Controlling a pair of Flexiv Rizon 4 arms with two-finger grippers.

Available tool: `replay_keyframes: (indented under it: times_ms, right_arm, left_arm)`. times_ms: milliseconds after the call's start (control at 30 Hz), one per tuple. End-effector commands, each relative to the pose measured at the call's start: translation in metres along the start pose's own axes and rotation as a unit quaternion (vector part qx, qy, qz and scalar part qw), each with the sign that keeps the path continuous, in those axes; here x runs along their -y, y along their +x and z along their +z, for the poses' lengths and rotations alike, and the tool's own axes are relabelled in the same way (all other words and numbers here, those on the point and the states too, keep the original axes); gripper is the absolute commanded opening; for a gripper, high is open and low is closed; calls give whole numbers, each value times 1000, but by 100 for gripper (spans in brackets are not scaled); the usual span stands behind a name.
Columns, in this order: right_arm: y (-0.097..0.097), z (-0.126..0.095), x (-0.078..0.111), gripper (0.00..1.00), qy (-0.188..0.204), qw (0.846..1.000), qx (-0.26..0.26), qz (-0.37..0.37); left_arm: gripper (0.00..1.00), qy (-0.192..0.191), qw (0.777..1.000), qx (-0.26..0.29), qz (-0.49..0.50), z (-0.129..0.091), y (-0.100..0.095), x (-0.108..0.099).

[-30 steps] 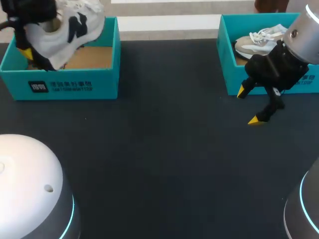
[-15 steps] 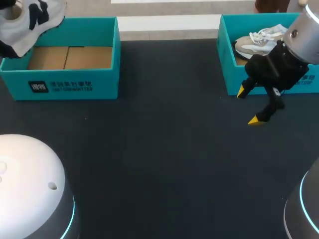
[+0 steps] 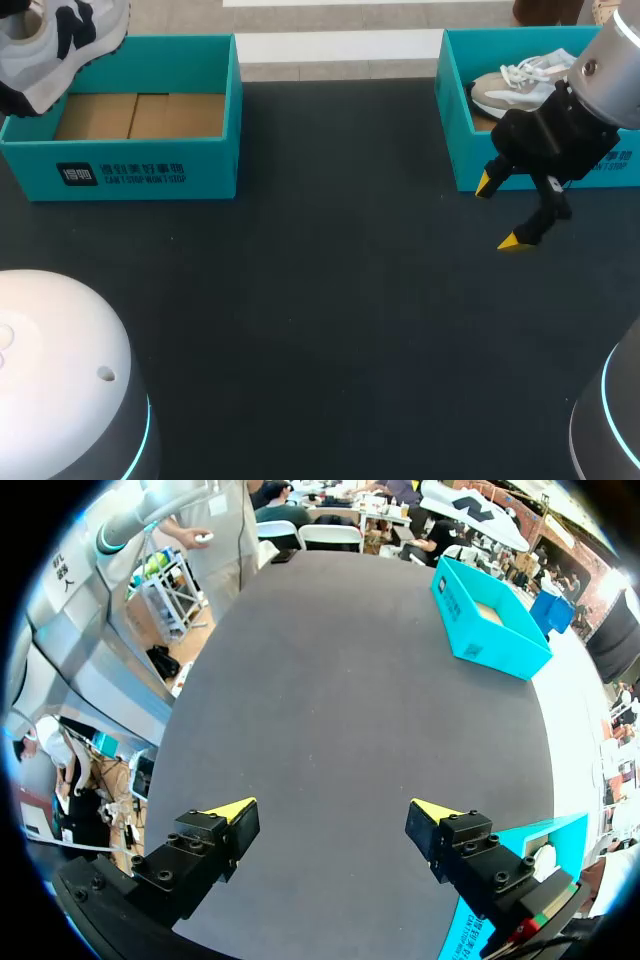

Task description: Take the shoe out of the shoebox, open the shoe tongue, remove and reinsert the insole, then place the shoe into the shoebox

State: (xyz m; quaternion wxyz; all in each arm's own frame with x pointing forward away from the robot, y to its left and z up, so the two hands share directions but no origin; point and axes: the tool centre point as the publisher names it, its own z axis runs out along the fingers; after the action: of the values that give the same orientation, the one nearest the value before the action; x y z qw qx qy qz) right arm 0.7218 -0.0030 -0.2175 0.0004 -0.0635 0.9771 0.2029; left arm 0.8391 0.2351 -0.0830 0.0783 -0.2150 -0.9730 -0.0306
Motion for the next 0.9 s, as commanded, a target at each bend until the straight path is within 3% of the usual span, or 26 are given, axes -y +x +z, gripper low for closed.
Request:
replay_keyframes:
  times_ms: [33, 300, 533, 900]
  right_arm:
    - [-1, 1, 0, 100, 1, 1000, -1, 0]
    - [-1, 1, 0, 100, 1, 1000, -1, 0]
    - [-1, 1, 0, 100, 1, 1000, -1, 0]
    - [-1, 1, 0, 100, 1, 1000, -1, 0]
  left_arm:
    - [0, -1, 1000, 4, -20, 4, -13, -19]
    - [0, 4, 995, 22, -93, 16, -39, -78]
    - [0, -5, 990, 40, -137, 31, -61, -115]
    - [0, -1, 988, 53, -142, 51, -87, -130]
